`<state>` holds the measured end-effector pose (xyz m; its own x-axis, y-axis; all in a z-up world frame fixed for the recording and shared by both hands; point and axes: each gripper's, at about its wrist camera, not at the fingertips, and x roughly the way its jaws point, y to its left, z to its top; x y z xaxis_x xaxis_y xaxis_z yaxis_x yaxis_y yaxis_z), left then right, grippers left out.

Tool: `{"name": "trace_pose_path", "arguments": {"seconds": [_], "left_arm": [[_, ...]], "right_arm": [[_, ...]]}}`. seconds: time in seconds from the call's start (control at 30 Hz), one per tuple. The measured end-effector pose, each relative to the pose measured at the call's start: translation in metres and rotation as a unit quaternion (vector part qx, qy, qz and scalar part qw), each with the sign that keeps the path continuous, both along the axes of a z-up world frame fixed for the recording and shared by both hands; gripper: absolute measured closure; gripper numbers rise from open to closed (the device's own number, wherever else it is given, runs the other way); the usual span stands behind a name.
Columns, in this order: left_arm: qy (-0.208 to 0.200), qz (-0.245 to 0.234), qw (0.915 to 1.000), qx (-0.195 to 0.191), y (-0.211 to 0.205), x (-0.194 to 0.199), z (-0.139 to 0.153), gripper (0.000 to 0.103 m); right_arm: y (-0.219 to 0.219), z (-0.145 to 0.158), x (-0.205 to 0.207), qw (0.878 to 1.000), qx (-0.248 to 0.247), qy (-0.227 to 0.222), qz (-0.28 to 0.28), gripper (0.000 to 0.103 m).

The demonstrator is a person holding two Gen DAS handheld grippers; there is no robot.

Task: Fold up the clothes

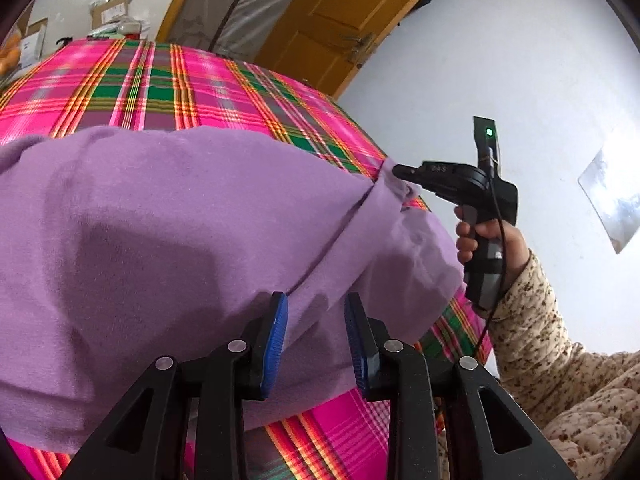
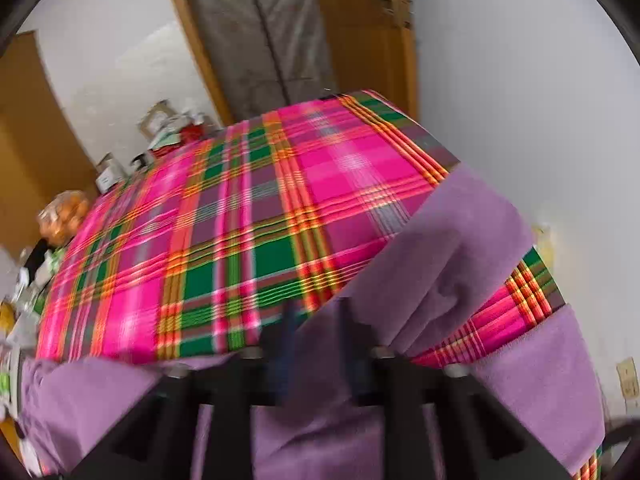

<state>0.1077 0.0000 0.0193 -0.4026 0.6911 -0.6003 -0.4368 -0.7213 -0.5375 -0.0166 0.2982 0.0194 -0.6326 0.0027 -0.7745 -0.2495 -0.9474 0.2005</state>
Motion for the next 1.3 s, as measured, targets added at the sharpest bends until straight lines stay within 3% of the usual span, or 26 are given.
{"name": "trace_pose_path", "arguments": {"seconds": [0.23,0.27,0.37,0.4,0.97,1.3], "left_arm": [[-0.005,-0.002,0.9999,-0.014,0.000,0.001,-0.002,0.072],[-0.006,-0.002,0.9999,-0.015,0.000,0.001,-0.003,0.072],[-0.008,-0.003,0.9998,-0.016,0.000,0.002,-0.005,0.072],[-0.009,-0.003,0.9998,-0.016,0.001,0.002,-0.005,0.072],[-0.006,0.005,0.9990,-0.044,0.013,-0.002,-0.006,0.072],[-0.003,0.018,0.9979,-0.063,0.016,-0.002,-0.006,0.072]], "right_arm": [[0.006,-0.019,-0.022,0.999,-0.005,-0.033,-0.024,0.064],[0.006,-0.020,-0.023,0.999,-0.004,-0.035,-0.028,0.067],[0.010,-0.022,-0.023,0.999,0.002,-0.036,-0.039,0.098],[0.012,-0.023,-0.022,0.999,0.000,-0.035,-0.037,0.101],[0.040,0.013,0.037,0.997,-0.029,0.051,-0.044,0.101],[0.070,-0.007,0.094,0.991,-0.073,0.059,-0.092,0.101]]}}
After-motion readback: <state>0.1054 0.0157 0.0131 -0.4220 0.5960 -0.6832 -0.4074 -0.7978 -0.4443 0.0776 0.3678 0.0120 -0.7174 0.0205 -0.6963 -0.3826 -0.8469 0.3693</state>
